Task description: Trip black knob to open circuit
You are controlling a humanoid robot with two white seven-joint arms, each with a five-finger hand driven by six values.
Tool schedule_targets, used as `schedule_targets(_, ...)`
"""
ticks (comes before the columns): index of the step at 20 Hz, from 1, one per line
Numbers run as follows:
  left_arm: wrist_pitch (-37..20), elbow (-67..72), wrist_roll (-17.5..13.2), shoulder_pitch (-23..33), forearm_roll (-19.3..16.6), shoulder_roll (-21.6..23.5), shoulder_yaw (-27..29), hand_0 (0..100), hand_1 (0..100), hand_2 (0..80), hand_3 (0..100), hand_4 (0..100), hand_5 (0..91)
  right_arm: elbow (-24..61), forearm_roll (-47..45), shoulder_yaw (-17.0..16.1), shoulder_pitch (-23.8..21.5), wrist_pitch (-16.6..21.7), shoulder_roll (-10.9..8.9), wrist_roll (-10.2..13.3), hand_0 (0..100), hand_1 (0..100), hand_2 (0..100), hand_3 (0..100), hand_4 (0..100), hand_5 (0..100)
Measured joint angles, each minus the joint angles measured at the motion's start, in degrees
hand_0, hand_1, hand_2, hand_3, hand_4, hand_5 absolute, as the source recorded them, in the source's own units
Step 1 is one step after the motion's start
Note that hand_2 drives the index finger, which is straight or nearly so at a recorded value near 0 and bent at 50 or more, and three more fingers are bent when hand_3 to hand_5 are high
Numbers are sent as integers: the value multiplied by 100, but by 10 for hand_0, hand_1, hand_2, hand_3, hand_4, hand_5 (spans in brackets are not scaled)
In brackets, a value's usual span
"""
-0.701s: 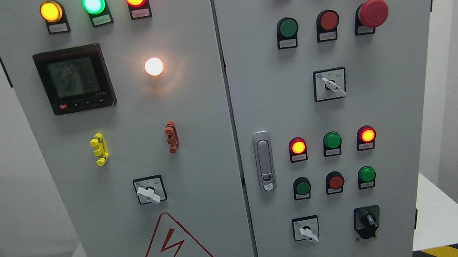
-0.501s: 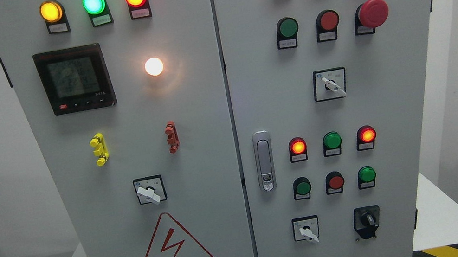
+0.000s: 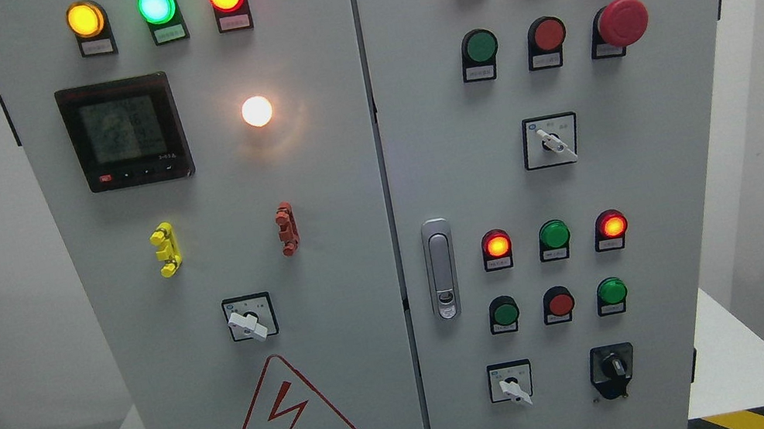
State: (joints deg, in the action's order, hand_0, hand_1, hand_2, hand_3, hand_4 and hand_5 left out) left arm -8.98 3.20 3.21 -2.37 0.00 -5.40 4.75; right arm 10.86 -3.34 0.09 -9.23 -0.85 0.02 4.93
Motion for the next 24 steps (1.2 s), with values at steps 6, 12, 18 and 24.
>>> schedule_targets(6,0,0,0,0,0,1,0,120,389,0,0,0,0,316,11,-3,-182,4,-1,-17,194,319,0,14,91,29)
schedule_targets(12,0,0,0,0,0,0,0,120,389,0,0,0,0,875,32,-6,-510,93,-1,-7,215,311,0,48,101,33)
schedule_targets(18,0,0,0,0,0,0,0,120,389,0,0,0,0,1506,65,-7,-882,466,-1,94,241,457,0,55,146,60)
schedule_targets(24,0,1,0,0,0,0,0,120,389,0,0,0,0,2438,80,-8,-1530,1261,-1,528,206,628,2,235,250,200)
